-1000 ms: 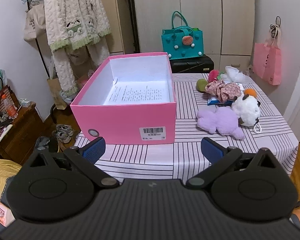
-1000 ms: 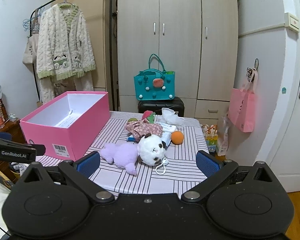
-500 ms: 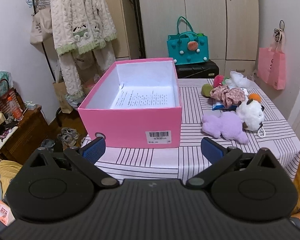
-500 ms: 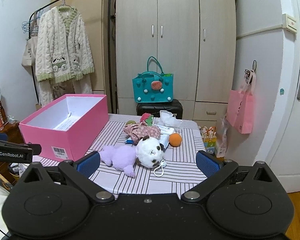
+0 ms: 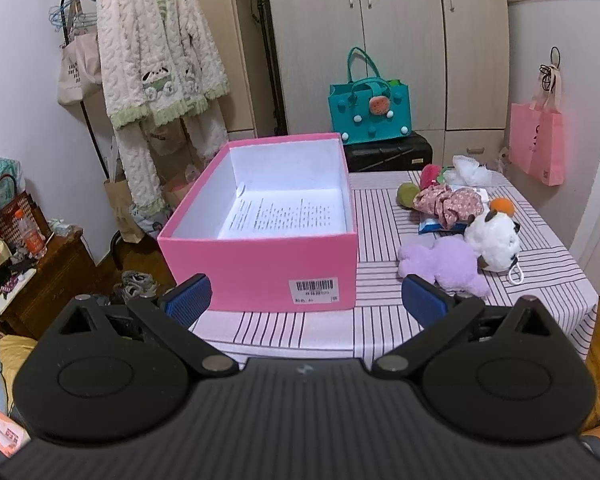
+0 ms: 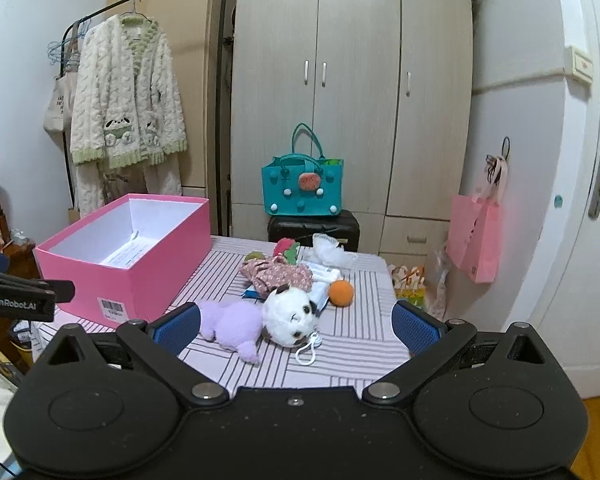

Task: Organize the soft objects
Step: 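Move the right tool toward the lilac plush on the table, then close the right gripper on the lilac plush and lift it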

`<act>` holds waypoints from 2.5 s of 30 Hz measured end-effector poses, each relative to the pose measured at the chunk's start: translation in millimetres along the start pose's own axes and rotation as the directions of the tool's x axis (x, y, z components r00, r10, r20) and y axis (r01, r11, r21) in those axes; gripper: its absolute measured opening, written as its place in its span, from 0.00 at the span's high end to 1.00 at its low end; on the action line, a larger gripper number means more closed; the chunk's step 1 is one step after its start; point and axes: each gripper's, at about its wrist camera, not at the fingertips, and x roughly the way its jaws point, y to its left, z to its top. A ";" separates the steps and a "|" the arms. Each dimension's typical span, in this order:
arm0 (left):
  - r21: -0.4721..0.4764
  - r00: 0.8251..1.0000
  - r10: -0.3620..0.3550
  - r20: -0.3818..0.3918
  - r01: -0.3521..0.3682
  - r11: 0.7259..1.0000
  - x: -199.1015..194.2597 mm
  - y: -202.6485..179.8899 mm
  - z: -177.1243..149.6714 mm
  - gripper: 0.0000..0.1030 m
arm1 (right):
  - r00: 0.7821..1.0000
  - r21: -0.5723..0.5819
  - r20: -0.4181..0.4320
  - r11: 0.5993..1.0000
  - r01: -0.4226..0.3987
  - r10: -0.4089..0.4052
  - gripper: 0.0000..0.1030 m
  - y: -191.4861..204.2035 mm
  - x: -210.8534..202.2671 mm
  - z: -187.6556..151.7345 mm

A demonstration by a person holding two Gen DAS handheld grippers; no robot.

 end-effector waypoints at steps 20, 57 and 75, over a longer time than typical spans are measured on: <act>0.016 0.995 -0.077 -0.062 0.078 0.997 14.3 7.6 19.2 0.00 | 0.996 -0.012 -0.060 0.998 -0.065 0.064 0.00 -4.7 15.4 15.6; 0.217 0.893 -0.374 -0.249 0.428 0.877 142.8 -108.9 29.9 0.08 | 0.904 0.015 -0.144 0.914 -0.406 0.403 0.24 10.5 186.4 -71.8; 0.049 0.816 -0.408 -0.410 0.466 0.884 224.6 -104.2 32.2 0.11 | 0.911 -0.016 -0.213 0.931 -0.365 0.354 0.28 31.1 221.5 -58.6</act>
